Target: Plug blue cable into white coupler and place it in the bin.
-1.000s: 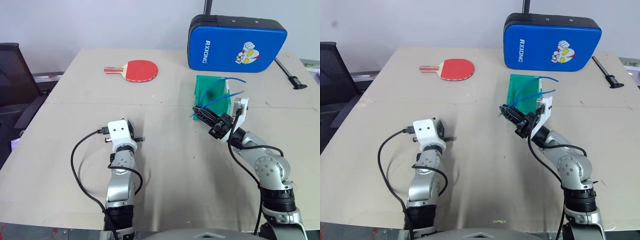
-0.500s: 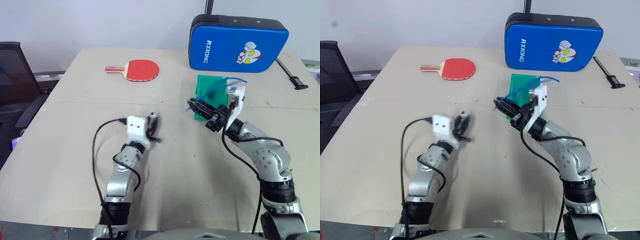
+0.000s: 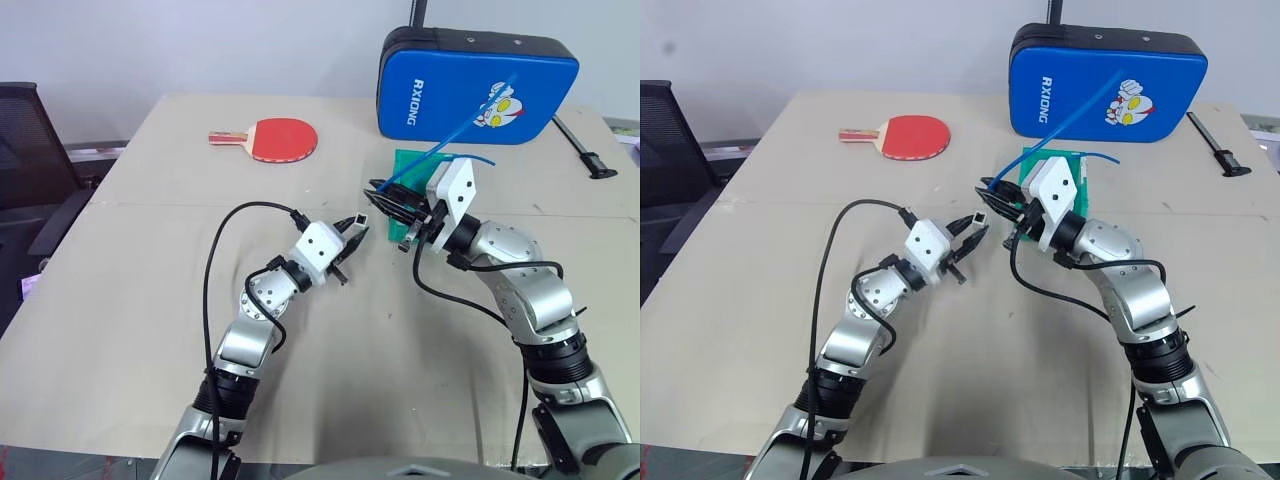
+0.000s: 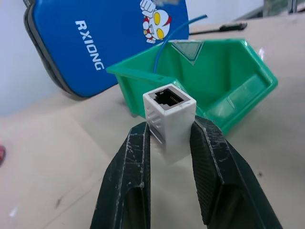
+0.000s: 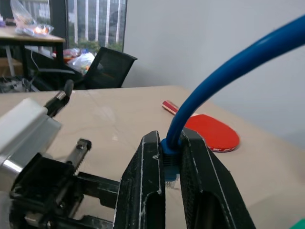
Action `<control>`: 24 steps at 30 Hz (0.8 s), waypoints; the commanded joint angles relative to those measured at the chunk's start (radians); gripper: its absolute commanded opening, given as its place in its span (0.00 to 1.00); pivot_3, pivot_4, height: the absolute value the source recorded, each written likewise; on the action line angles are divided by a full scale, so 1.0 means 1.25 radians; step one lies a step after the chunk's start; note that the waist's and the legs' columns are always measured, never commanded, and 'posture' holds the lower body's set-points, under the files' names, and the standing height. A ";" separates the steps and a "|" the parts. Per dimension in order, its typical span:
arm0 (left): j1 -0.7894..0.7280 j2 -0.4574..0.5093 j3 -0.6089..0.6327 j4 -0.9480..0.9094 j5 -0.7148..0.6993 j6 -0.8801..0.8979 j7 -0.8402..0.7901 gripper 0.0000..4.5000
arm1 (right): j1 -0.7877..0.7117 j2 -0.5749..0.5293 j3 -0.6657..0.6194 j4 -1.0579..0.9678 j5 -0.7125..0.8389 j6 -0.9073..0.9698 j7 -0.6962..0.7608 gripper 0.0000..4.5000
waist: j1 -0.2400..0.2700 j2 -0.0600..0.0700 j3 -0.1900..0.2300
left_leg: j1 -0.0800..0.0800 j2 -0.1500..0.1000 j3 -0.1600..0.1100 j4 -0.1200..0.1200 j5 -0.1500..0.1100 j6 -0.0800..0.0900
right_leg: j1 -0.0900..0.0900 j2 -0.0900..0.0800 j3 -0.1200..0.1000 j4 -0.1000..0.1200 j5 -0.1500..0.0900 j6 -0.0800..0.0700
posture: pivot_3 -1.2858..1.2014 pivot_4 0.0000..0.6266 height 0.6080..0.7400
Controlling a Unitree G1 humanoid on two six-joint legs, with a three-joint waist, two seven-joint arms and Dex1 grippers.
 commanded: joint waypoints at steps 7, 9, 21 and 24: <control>-0.017 -0.002 -0.006 -0.025 -0.003 -0.025 -0.006 0.14 | 0.003 0.000 0.024 0.011 -0.063 -0.075 0.043 0.00 | -0.001 0.000 0.000 | 0.000 0.000 0.000 0.000 0.000 0.000 | 0.000 0.000 0.000 0.000 0.000 0.000 | 0.52 0.24 0.56; -0.014 -0.004 -0.007 -0.032 -0.010 -0.025 -0.010 0.14 | 0.007 -0.003 0.033 0.026 -0.084 -0.097 0.051 0.00 | 0.000 0.000 0.000 | 0.000 0.000 0.000 0.000 0.000 0.000 | 0.000 0.000 0.000 0.000 0.000 0.000 | 0.52 0.24 0.56; -0.011 -0.007 -0.011 -0.039 -0.025 -0.035 -0.035 0.14 | 0.023 -0.015 0.047 0.086 -0.158 -0.147 0.074 0.00 | -0.001 0.000 0.000 | 0.000 0.000 0.000 0.000 0.001 -0.001 | 0.000 0.000 0.000 0.000 0.000 0.000 | 0.52 0.24 0.56; -0.013 -0.014 -0.014 -0.047 -0.036 -0.033 -0.044 0.14 | 0.025 -0.015 0.048 0.092 -0.158 -0.154 0.086 0.00 | -0.001 0.000 0.000 | 0.000 0.000 0.000 0.000 0.002 -0.003 | 0.000 0.000 0.000 0.000 0.000 0.000 | 0.52 0.24 0.56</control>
